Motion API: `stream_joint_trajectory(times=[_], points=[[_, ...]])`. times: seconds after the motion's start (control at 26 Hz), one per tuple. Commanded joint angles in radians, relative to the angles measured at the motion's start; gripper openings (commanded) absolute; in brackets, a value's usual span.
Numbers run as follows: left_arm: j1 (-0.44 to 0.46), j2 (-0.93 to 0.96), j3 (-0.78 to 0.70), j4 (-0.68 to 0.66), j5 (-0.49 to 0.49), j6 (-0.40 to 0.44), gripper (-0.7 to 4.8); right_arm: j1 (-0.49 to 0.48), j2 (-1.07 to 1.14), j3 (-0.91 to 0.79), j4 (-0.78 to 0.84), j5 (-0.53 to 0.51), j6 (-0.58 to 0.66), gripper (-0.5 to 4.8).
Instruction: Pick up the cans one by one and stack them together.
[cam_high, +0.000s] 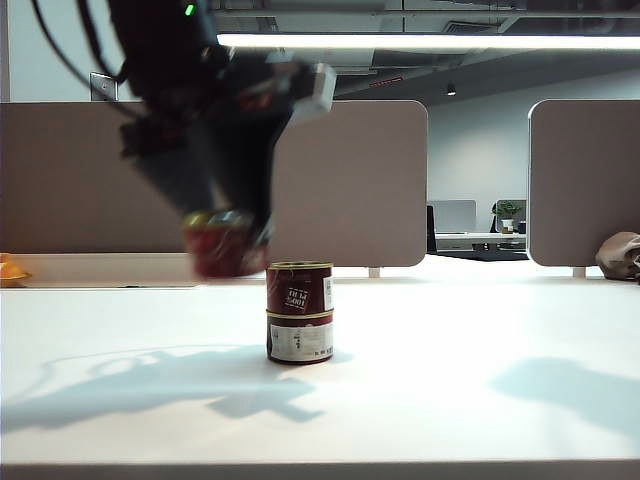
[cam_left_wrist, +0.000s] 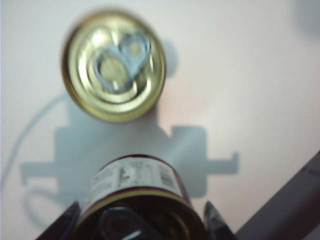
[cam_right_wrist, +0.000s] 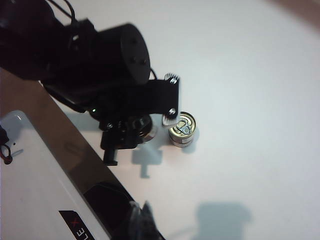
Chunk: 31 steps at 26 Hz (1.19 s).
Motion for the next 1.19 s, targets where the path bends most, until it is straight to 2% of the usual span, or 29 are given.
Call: stream_joint_trajectory(times=[0.04,0.15,0.27,0.69,1.19], points=[[0.000,-0.005,0.059,0.002,-0.003,-0.004,1.69,0.000,-0.005,0.000,0.004,-0.002,-0.001,-0.05],[0.000,-0.003,0.104,0.006,-0.022,-0.003,1.41,0.000,-0.013,-0.021,0.004,-0.002,-0.001,-0.05],[0.005,0.003,0.134,0.010,-0.048,0.006,1.41,0.000,-0.030,-0.058,0.004,-0.002,-0.001,-0.05],[0.059,0.113,0.254,0.003,-0.031,0.050,1.42,-0.001,-0.100,-0.132,0.007,0.006,0.007,-0.06],[0.060,0.202,0.266,0.008,0.023,0.075,1.43,-0.001,-0.103,-0.132,0.008,0.007,0.008,-0.06]])
